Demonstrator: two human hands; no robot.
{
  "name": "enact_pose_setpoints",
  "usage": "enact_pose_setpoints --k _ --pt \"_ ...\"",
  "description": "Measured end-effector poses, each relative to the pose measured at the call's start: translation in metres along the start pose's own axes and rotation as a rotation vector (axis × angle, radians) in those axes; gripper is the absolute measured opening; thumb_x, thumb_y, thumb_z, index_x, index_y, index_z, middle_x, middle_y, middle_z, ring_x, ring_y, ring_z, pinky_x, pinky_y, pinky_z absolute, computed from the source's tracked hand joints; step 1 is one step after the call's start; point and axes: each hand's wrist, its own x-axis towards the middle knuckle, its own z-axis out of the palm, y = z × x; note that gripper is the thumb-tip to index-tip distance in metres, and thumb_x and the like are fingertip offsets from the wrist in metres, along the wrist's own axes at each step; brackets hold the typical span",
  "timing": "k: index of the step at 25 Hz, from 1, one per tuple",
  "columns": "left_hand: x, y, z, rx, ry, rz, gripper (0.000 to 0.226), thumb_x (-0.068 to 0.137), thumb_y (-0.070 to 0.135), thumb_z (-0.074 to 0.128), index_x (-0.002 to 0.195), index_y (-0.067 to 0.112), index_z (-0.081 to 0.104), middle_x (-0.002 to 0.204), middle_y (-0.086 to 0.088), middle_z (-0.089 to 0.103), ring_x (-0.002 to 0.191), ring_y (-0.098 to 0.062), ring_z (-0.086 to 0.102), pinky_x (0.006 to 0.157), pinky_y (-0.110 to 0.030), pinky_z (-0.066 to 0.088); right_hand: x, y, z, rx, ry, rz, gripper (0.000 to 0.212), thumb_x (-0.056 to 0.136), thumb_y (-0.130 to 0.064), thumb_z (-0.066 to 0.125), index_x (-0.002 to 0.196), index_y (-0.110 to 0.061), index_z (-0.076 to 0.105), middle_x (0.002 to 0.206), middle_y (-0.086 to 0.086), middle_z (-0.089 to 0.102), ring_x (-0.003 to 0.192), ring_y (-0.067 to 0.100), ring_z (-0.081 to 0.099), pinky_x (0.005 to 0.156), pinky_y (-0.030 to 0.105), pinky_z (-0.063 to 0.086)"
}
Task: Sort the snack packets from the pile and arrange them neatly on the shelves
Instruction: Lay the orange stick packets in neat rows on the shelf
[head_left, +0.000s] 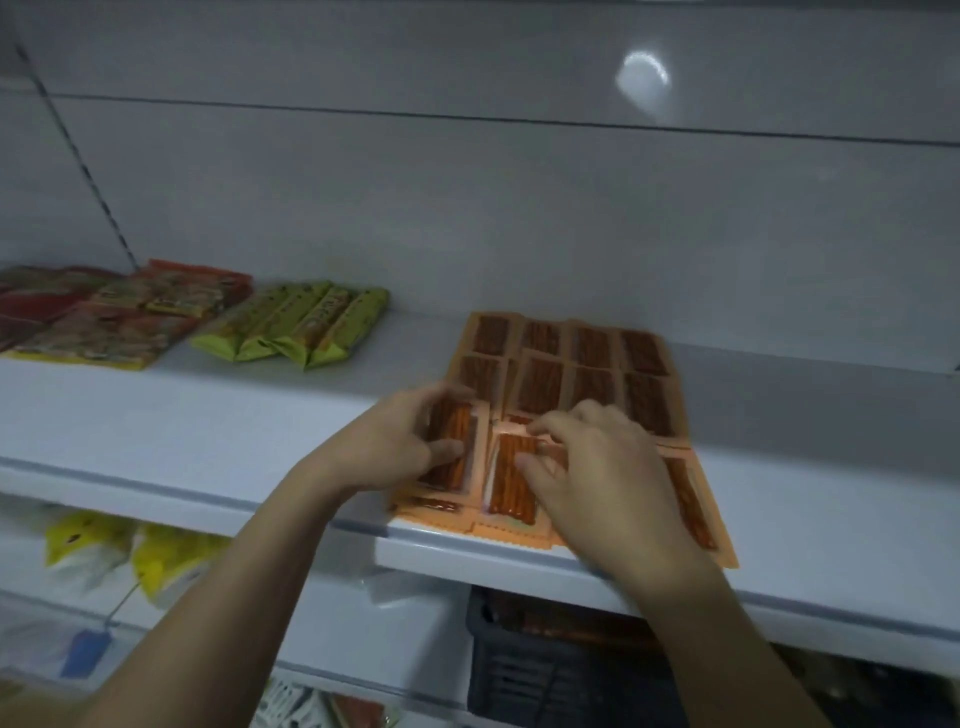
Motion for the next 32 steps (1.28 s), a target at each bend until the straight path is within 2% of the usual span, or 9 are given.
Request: enact_pose_setpoints --k 4,6,8,12,18,23,27,29,32 --pt "0.002 -0.017 -0.003 0.230 -0.102 0.134 0.047 0.096 0.033 0.057 0.141 0.041 0.043 0.142 0.001 0.039 0.131 -0.018 0.037 0.113 -0.035 0.031 -0.009 -0.026 0.019 -0.127 -0.054 0.109 0.037 0.095 -0.052 0.047 0.125 -0.036 0.058 0.126 -0.011 0.052 0.120 0.010 0.040 0.104 0.031 0.027" --pt "-0.003 -0.023 0.000 0.286 -0.005 0.196 0.049 0.095 0.039 0.057 0.141 0.041 0.041 0.151 -0.001 0.027 0.137 -0.022 0.024 0.112 -0.034 0.022 -0.015 -0.033 0.025 -0.174 -0.060 0.179 0.039 0.095 -0.054 0.045 0.128 -0.036 0.058 0.133 -0.010 0.051 0.126 0.013 0.039 0.107 0.032 0.023" --pt "-0.015 -0.030 0.003 0.240 0.143 0.259 0.047 0.093 0.047 0.057 0.138 0.043 0.044 0.152 0.000 0.027 0.134 -0.022 0.027 0.109 -0.034 0.026 -0.022 -0.039 0.029 -0.187 -0.014 0.248 0.042 0.095 -0.054 0.045 0.129 -0.035 0.059 0.136 -0.008 0.052 0.128 0.015 0.040 0.108 0.034 0.022" --pt "-0.035 -0.051 0.009 0.338 -0.056 0.391 0.066 0.080 0.079 0.037 0.139 0.052 0.040 0.155 0.017 0.023 0.138 -0.012 0.019 0.111 -0.039 0.022 -0.032 -0.047 0.030 -0.199 -0.061 0.283 0.043 0.096 -0.054 0.044 0.136 -0.039 0.053 0.147 -0.013 0.043 0.138 0.012 0.030 0.116 0.038 0.010" --pt "-0.034 -0.056 0.013 0.434 0.028 0.386 0.068 0.080 0.074 0.022 0.136 0.045 0.047 0.151 0.014 0.036 0.134 -0.016 0.034 0.108 -0.036 0.031 -0.038 -0.048 0.025 -0.123 -0.156 0.256 0.049 0.093 -0.051 0.054 0.141 -0.043 0.044 0.153 -0.017 0.033 0.141 0.007 0.022 0.115 0.031 0.006" --pt "-0.037 -0.050 0.021 0.464 0.016 0.361 0.060 0.086 0.072 0.032 0.140 0.047 0.040 0.153 0.014 0.029 0.136 -0.015 0.029 0.108 -0.036 0.029 -0.032 -0.043 0.019 -0.141 -0.181 0.172 0.049 0.096 -0.048 0.051 0.143 -0.041 0.041 0.154 -0.016 0.030 0.141 0.008 0.020 0.116 0.029 0.008" --pt "-0.028 -0.039 0.000 0.256 0.126 0.296 0.063 0.085 0.072 0.029 0.140 0.044 0.044 0.149 0.012 0.039 0.133 -0.014 0.036 0.109 -0.038 0.033 -0.006 -0.034 0.000 -0.046 -0.067 0.123 0.044 0.095 -0.046 0.053 0.138 -0.038 0.049 0.146 -0.012 0.044 0.135 0.010 0.034 0.117 0.036 0.023" --pt "-0.001 -0.033 -0.007 0.329 0.207 0.241 0.054 0.092 0.057 0.034 0.139 0.035 0.049 0.145 0.002 0.048 0.130 -0.023 0.044 0.106 -0.040 0.038 0.024 -0.023 0.000 -0.056 -0.015 0.111 0.041 0.095 -0.044 0.053 0.135 -0.033 0.054 0.137 -0.004 0.055 0.128 0.018 0.046 0.110 0.040 0.034" --pt "0.046 -0.029 -0.006 0.457 0.167 0.150 0.052 0.088 0.045 0.031 0.137 0.036 0.049 0.131 -0.004 0.056 0.119 -0.031 0.053 0.095 -0.045 0.048 0.071 -0.005 0.018 -0.131 -0.042 0.112 0.039 0.094 -0.038 0.052 0.132 -0.032 0.054 0.136 0.003 0.055 0.122 0.027 0.050 0.100 0.039 0.042"
